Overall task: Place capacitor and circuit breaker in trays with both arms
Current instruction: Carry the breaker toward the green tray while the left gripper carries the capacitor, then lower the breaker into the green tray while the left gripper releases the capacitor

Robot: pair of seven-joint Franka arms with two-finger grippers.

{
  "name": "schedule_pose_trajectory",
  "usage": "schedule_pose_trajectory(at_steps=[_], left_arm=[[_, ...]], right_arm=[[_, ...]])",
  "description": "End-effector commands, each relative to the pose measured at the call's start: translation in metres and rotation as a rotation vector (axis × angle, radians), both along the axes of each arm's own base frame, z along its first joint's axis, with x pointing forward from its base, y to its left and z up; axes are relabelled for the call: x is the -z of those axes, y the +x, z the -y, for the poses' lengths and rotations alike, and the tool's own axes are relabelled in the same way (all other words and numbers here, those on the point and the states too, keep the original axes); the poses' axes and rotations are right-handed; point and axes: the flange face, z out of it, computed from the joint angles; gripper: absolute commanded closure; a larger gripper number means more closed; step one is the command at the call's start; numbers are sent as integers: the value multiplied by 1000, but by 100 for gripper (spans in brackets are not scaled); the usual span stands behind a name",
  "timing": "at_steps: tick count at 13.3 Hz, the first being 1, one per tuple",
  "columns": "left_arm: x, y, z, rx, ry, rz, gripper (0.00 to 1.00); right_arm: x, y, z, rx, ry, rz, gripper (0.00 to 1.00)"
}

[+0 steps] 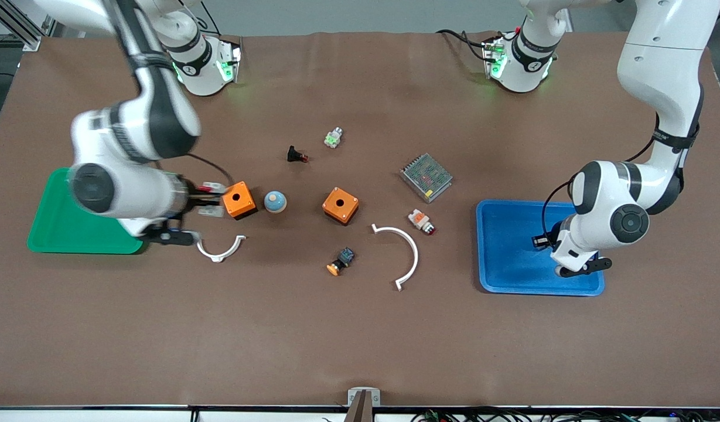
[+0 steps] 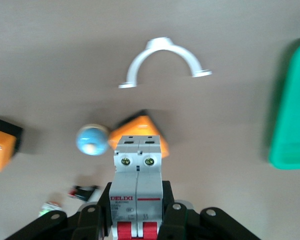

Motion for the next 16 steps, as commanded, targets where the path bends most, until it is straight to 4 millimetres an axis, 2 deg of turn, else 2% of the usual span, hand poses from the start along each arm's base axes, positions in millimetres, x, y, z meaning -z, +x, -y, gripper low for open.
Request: schedule_pose_trajectory(at_steps=[1, 2, 5, 6, 7, 9, 11, 13, 16], left_arm=[[-40, 7, -2, 21, 7, 46, 0], [-65, 8, 0, 29, 11, 60, 0], [-162, 15, 5, 113, 18, 149, 0], [-203, 24, 6, 169, 13, 193, 0], [-232, 27, 5, 208, 14, 186, 0], [-278, 29, 2, 246, 10, 172, 0], [-324, 16, 6, 248, 19, 191, 0], [-362, -2, 10, 255, 25, 228, 0], [-403, -30, 16, 264, 34, 239, 0]], right_arm=[[2, 2, 111, -49, 21, -5, 80], [6, 0, 151, -69, 0, -8, 80], [10, -11, 240, -59, 12, 11, 79], [14, -13, 263, -70, 19, 32, 79], [19, -14, 284, -80, 14, 54, 79], [41, -25, 325, -101, 7, 96, 79], [67, -38, 357, -113, -7, 150, 79], [90, -54, 372, -118, -43, 166, 79], [132, -76, 370, -139, -72, 190, 79]])
